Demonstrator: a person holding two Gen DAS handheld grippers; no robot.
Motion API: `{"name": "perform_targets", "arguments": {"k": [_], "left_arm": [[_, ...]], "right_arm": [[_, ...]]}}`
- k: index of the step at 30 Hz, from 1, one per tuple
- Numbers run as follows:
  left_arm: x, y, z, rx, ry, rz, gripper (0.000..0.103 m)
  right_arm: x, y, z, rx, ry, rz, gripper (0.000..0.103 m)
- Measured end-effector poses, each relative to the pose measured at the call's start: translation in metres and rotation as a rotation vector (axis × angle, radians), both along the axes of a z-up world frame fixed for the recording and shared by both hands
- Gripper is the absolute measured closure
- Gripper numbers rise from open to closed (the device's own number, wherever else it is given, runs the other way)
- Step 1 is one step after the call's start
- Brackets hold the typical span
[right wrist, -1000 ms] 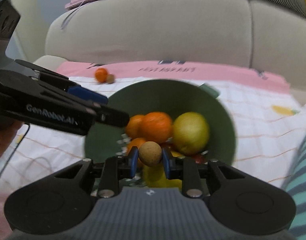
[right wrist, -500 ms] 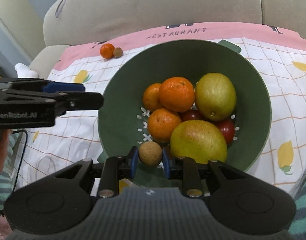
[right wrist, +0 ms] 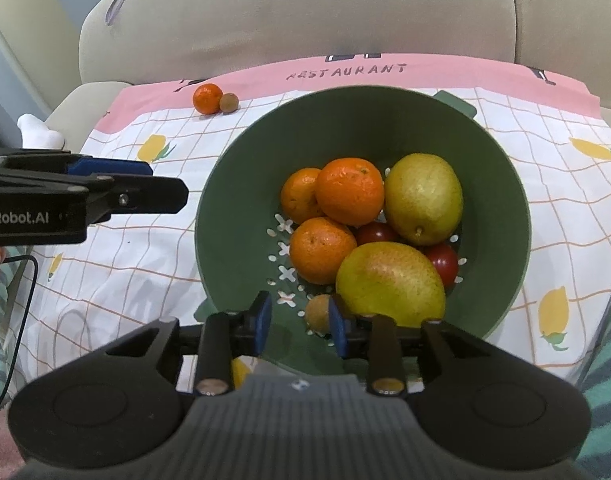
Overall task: Organize fruits
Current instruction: 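Carry the mandarin and kiwi into the green colander and release both, then move both open tools back toward the last mandarin and kiwi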
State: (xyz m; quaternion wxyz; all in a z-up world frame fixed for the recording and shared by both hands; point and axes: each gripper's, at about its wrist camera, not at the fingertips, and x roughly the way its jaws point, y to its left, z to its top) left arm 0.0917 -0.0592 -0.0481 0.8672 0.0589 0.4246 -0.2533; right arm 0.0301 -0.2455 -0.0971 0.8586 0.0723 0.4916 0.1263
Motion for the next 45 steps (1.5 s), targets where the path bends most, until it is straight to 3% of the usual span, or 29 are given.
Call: {"name": "perform_targets", "arguments": {"k": [7,12,13,16,18,24,39,45], "left_arm": [[-0.004,0.01,0.006,-0.017,-0.006,0.028,0.038],[-0.007,0.015,0.009,-0.037,-0.001,0.043,0.038],[-0.007,0.017,0.01,-0.044,0.005,0.049,0.043],[-0.008,0.024,0.014,-0.065,0.005,0.091,0.058],[-0.008,0.029,0.017,-0.074,-0.001,0.114,0.062],[-0.01,0.043,0.025,-0.074,-0.067,0.178,0.062],[0.02,0.086,0.025,-0.162,-0.062,0.306,0.062],[0.039,0.103,0.017,-0.147,-0.093,0.378,0.074]], "right_arm": [[-0.007,0.005,0.015,-0.035,-0.061,-0.029,0.044],[-0.012,0.007,0.026,-0.041,-0.104,-0.056,0.037],[-0.013,0.009,0.029,-0.042,-0.117,-0.063,0.034],[-0.015,0.012,0.036,-0.036,-0.156,-0.059,0.034],[-0.017,0.016,0.04,-0.039,-0.183,-0.052,0.034],[-0.016,0.032,0.052,-0.038,-0.244,-0.031,0.034],[0.024,0.089,0.06,0.004,-0.257,0.079,0.034],[0.051,0.108,0.058,-0.021,-0.277,0.11,0.038]]}}
